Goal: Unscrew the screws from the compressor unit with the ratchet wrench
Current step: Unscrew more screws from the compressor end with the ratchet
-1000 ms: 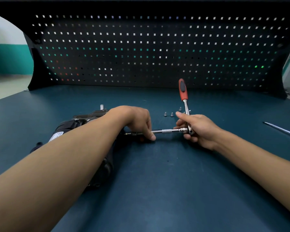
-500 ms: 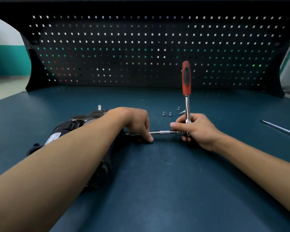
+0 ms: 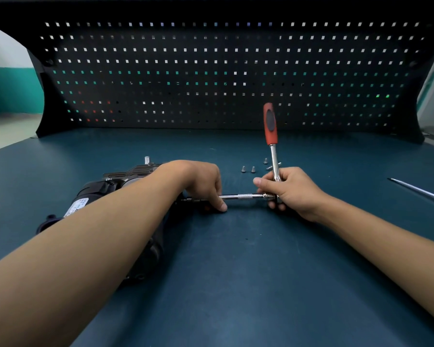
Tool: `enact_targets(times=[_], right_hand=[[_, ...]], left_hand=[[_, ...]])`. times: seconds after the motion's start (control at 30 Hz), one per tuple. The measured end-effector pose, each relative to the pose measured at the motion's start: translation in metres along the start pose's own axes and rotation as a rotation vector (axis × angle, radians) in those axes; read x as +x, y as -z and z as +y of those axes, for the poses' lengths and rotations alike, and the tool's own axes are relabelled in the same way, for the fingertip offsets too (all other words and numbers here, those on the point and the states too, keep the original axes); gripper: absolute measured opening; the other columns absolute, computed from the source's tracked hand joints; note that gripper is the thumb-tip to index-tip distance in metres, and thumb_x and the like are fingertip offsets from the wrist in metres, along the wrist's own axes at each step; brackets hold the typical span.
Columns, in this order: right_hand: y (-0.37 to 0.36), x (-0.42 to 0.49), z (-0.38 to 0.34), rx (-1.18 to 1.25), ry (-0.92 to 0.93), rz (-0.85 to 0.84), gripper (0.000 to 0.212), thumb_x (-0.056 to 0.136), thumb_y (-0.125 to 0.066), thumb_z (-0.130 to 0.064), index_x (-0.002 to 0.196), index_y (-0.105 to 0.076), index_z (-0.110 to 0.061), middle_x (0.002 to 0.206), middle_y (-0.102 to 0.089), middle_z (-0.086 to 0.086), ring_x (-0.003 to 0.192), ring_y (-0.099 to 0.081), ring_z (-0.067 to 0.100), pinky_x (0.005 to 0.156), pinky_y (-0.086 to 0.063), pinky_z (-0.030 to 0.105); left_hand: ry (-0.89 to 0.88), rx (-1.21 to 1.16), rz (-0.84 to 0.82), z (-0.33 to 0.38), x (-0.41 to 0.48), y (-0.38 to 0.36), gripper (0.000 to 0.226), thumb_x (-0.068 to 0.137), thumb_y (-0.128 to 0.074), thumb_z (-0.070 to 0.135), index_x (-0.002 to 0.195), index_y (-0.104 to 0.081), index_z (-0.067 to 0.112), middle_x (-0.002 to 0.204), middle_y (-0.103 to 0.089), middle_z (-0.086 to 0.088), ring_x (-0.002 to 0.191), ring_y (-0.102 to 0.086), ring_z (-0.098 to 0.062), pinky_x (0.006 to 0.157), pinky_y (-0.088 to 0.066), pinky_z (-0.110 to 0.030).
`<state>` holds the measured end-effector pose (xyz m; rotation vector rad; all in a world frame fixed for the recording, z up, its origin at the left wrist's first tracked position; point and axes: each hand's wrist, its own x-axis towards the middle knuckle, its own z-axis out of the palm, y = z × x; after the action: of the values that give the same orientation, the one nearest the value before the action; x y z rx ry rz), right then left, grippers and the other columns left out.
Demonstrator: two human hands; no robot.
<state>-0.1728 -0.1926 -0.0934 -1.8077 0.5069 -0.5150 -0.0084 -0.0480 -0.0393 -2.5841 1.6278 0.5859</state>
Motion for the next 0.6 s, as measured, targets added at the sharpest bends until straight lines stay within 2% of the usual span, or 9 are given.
enact_targets(times=[0.1,0.23,0.4,0.53,0.6], right_hand=[[0.0010,0.0037,0.0003,0.031,-0.035,0.006,0.020,0.086,-0.078,-0.023,0.083,-0.063,-0.010,0.065,-0.069,-0.003,0.042,-0.054,0.012,0.035,-0.035,0.020],[0.0024,0.0070,0.0014,0.014,0.051,0.005,0.022,0.079,-0.084,-0.018,0.076,-0.063,-0.012,0.059,-0.063,-0.001,0.044,-0.057,0.016,0.036,-0.037,0.021],[0.0064,0.0073,0.0062,-0.018,0.123,-0.018,0.021,0.076,-0.086,-0.017,0.075,-0.066,-0.010,0.056,-0.061,0.002,0.045,-0.059,0.017,0.038,-0.040,0.023],[0.0084,0.0057,0.0040,-0.191,0.305,-0.034,0.016,0.078,-0.084,-0.013,0.075,-0.074,-0.001,0.066,-0.065,0.020,0.057,-0.056,0.018,0.053,-0.044,0.028],[0.0084,0.0019,0.0021,-0.328,0.436,-0.064,0.010,0.080,-0.082,-0.009,0.080,-0.077,-0.001,0.077,-0.072,0.014,0.071,-0.063,0.018,0.068,-0.050,0.031]], left_hand=[[-0.003,0.010,0.026,-0.0001,-0.0001,-0.0008,0.028,0.080,-0.078,0.047,0.081,-0.078,0.019,0.063,-0.068,0.014,0.061,-0.057,-0.005,0.060,-0.045,-0.022],[-0.003,0.018,0.055,-0.0023,-0.0001,-0.0006,0.028,0.080,-0.079,0.045,0.083,-0.078,0.017,0.065,-0.067,0.010,0.061,-0.058,-0.008,0.057,-0.044,-0.021],[0.001,0.029,0.051,-0.0027,0.0019,-0.0017,0.028,0.080,-0.079,0.046,0.080,-0.077,0.018,0.066,-0.066,0.009,0.065,-0.058,-0.010,0.061,-0.045,-0.023],[0.007,0.044,0.076,-0.0032,0.0031,-0.0009,0.026,0.079,-0.079,0.046,0.077,-0.076,0.020,0.063,-0.064,0.011,0.064,-0.057,-0.010,0.061,-0.045,-0.024],[0.006,0.041,0.091,-0.0038,0.0034,-0.0010,0.026,0.079,-0.079,0.046,0.079,-0.076,0.020,0.064,-0.064,0.011,0.063,-0.056,-0.008,0.061,-0.044,-0.024]])
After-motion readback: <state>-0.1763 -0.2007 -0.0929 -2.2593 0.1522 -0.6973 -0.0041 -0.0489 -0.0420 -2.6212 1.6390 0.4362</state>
